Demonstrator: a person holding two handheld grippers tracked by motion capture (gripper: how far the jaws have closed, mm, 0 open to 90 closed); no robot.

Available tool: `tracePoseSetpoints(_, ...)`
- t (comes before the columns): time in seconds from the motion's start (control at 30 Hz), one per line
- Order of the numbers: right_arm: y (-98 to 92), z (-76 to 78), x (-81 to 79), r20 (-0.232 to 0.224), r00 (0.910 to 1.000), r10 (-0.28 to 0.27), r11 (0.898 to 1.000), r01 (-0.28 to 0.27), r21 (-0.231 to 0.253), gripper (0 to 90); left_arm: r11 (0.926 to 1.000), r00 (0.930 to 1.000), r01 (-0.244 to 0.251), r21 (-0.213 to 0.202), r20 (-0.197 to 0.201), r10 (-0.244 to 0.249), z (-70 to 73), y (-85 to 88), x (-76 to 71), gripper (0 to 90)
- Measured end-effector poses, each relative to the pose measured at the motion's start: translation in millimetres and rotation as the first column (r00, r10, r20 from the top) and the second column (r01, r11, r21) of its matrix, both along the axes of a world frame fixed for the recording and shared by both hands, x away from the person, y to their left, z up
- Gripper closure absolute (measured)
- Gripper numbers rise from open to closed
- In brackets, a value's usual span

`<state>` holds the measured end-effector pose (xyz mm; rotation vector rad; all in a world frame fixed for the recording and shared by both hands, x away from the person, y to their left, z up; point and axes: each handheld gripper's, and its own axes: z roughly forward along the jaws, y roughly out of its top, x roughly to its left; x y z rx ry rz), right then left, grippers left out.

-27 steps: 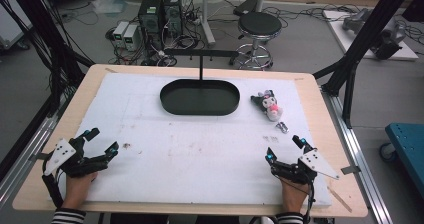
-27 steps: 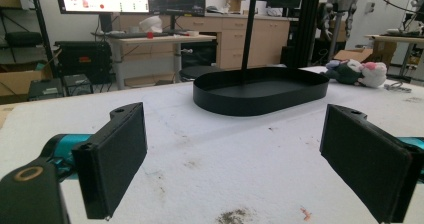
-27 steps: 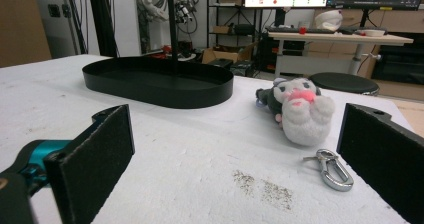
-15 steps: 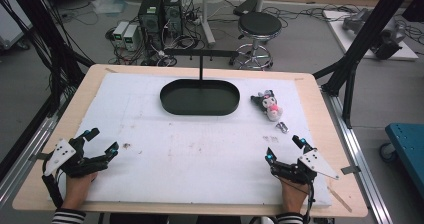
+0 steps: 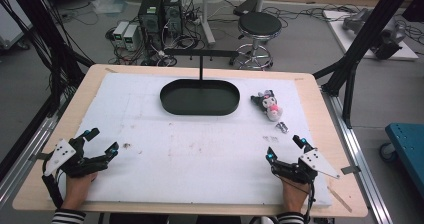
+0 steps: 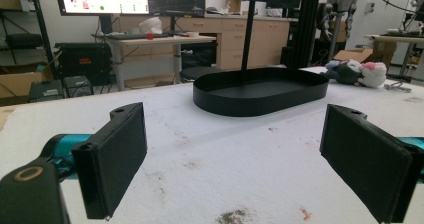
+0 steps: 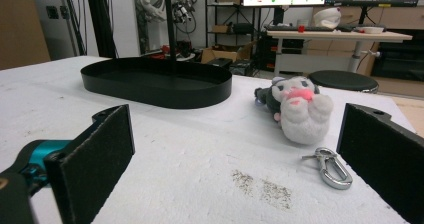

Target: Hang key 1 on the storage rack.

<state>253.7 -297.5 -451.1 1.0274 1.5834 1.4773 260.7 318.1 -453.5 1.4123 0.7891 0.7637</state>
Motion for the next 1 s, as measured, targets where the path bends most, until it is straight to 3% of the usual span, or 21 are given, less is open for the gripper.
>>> tracePoseSetpoints(0.37, -2.2, 13.3, 4.6, -0.048, 0.9988, -0.006, 1.000, 0.004, -0.027, 1.0, 1.0000, 1.0000, 0.000, 0.000, 0.000, 0.000, 0.0, 0.3, 0.0, 11.9)
tracePoseSetpoints(0.47, -5.5, 27.4, 10.2, -0.092, 0.9955, -0.023, 0.998, 0.018, -0.057, 1.0, 1.0000, 1.0000, -0.003, -0.006, -0.003, 0.003, 0.0, 0.0, 0.3, 11.9)
tracePoseSetpoints(0.53, -6.4, 30.3, 11.2, -0.099, 0.9947, -0.028, 0.998, 0.022, -0.057, 1.0, 1.0000, 1.0000, -0.004, -0.005, -0.005, 0.004, 0.0, 0.1, 0.5, 11.9)
tracePoseSetpoints(0.73, -13.1, 60.1, 23.5, -0.138, 0.9901, -0.025, 0.996, 0.014, -0.084, 1.0, 1.0000, 1.0000, -0.002, 0.000, -0.003, 0.002, 0.0, 0.0, 0.4, 11.9)
tracePoseSetpoints(0.87, -14.7, 75.3, 35.0, -0.166, 0.9860, -0.018, 0.992, -0.002, -0.124, 1.0, 1.0000, 1.0000, 0.000, 0.001, -0.001, 0.000, 0.0, 0.1, 0.2, 11.9)
tracePoseSetpoints(1.0, -15.6, 86.1, 43.4, -0.203, 0.9791, 0.003, 0.994, -0.025, -0.107, 1.0, 1.0000, 1.0000, 0.001, -0.001, 0.000, -0.001, 0.0, 0.4, 0.0, 11.9)
